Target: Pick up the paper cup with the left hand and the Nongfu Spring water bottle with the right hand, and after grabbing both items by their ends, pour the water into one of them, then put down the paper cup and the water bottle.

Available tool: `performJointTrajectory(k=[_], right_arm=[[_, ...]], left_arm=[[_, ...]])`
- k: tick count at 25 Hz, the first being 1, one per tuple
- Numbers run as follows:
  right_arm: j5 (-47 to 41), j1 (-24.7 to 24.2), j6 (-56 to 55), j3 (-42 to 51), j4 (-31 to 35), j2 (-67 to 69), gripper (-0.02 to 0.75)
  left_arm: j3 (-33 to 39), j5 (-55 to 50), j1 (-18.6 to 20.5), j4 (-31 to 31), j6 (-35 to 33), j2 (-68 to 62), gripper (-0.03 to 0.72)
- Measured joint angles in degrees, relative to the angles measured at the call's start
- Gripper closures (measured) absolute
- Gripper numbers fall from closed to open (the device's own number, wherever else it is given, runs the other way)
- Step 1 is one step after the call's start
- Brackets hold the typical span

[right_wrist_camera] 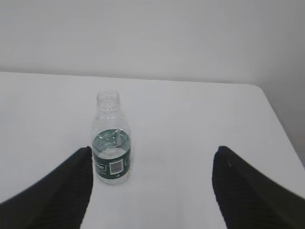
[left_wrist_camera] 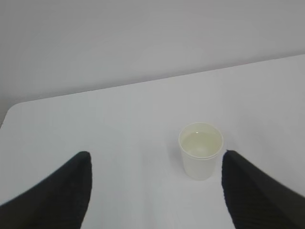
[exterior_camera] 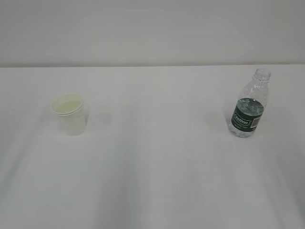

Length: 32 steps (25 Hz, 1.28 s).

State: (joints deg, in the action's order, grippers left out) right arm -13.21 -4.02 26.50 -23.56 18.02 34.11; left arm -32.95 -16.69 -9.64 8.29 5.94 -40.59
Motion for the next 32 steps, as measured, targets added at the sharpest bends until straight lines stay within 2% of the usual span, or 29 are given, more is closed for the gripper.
performJointTrajectory(k=[8,16,27,32], right_arm=[[-7.2,-0.8,-2.9,-0.7,-4.4,-5.2,0.150],[-19.5,-0.8,-17.1,-4.5,-16.8,-5.6,0.150],[-33.6,-0.8,-20.6,-6.5,-19.0,-10.9,0.151],[-39.7,-0.8,-22.2,-6.5,-19.5,-16.6,0.182]], left_arm=[[-2.6,-8.3,0.0,-0.7,0.0,0.4,0.088],[-3.7,-17.5,0.0,-2.3,0.0,1.4,0.096],[-3.7,-26.6,0.0,-5.3,-0.1,1.5,0.104],[-3.7,-31.3,0.0,-5.8,-0.1,1.5,0.111]])
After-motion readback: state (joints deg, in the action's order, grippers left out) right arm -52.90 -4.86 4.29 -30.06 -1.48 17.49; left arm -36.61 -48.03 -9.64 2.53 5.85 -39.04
